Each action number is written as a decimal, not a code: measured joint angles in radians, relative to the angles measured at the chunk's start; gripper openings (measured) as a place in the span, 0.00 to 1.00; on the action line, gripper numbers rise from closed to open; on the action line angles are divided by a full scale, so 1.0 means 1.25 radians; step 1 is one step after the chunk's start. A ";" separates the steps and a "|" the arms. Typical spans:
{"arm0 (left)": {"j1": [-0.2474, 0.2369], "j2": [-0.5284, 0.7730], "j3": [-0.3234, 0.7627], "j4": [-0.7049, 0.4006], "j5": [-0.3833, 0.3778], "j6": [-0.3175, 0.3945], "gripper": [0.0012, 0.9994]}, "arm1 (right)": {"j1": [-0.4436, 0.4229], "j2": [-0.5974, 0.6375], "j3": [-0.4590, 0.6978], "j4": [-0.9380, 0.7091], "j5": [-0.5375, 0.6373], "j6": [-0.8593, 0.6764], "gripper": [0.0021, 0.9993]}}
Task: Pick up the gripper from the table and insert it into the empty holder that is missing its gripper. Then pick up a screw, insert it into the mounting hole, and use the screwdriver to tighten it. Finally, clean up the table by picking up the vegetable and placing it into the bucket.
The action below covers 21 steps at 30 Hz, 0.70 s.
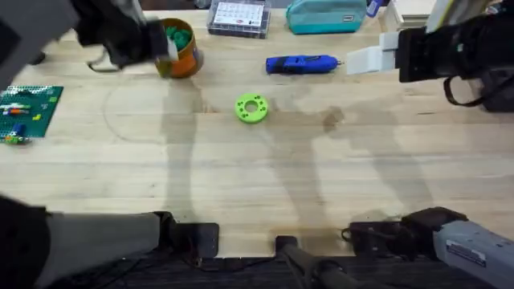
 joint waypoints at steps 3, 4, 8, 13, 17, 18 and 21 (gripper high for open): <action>0.000 -0.019 0.035 0.059 0.004 0.000 0.04 | 0.000 0.000 0.000 0.001 0.000 0.000 0.99; 0.000 -0.019 0.039 0.083 0.005 0.000 0.04 | 0.000 0.000 0.000 0.002 0.000 0.000 0.99; 0.000 -0.008 0.039 0.162 0.001 0.000 0.04 | 0.000 0.000 0.000 0.003 0.000 0.000 0.99; 0.000 0.050 0.039 0.208 -0.022 0.011 0.04 | 0.000 0.000 0.000 0.006 0.000 0.000 0.99; 0.000 0.129 0.039 0.233 -0.026 0.020 0.04 | 0.000 0.000 0.000 0.008 0.000 0.000 0.99; 0.000 0.147 0.039 0.244 -0.027 0.021 0.04 | 0.000 0.000 0.000 0.008 0.000 0.000 0.99; 0.000 0.180 0.039 0.284 -0.027 0.022 0.04 | 0.000 0.000 0.000 0.008 0.000 0.000 0.99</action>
